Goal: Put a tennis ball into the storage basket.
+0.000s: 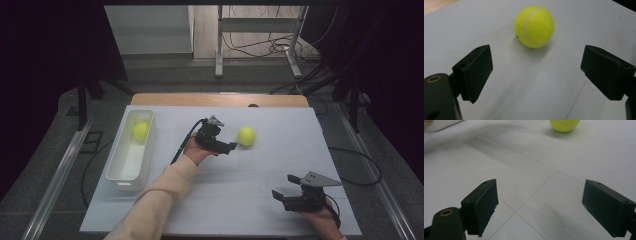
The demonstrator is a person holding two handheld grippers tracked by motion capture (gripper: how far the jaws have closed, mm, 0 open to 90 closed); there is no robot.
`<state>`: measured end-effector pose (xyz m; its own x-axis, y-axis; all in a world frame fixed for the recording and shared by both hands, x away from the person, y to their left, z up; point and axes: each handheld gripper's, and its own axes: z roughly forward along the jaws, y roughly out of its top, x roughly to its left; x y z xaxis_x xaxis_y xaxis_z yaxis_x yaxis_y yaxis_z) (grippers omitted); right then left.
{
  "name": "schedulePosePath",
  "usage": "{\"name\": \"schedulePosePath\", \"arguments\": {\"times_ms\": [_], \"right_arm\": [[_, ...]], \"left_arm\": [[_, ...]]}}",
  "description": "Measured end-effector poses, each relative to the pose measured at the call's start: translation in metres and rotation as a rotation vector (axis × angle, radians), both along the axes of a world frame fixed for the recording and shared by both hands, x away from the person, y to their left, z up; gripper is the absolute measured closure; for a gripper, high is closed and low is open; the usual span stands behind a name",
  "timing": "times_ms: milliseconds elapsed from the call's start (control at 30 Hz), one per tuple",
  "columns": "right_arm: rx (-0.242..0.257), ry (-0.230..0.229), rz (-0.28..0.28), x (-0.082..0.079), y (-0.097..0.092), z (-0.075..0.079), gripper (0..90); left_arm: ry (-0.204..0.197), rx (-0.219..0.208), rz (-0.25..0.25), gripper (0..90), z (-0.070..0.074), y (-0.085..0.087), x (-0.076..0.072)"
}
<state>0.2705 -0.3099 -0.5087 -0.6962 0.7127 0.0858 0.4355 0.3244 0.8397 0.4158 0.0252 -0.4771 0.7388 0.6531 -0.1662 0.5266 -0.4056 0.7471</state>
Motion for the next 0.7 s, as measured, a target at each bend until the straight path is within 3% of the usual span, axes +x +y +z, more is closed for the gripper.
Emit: {"name": "schedulePosePath", "arguments": {"times_ms": [700], "right_arm": [[-0.006,0.000,-0.002,0.000,0.000,-0.001,13.5]], "left_arm": [[0.025,0.021,0.001,11.2,-0.019,-0.013,0.020]]}}
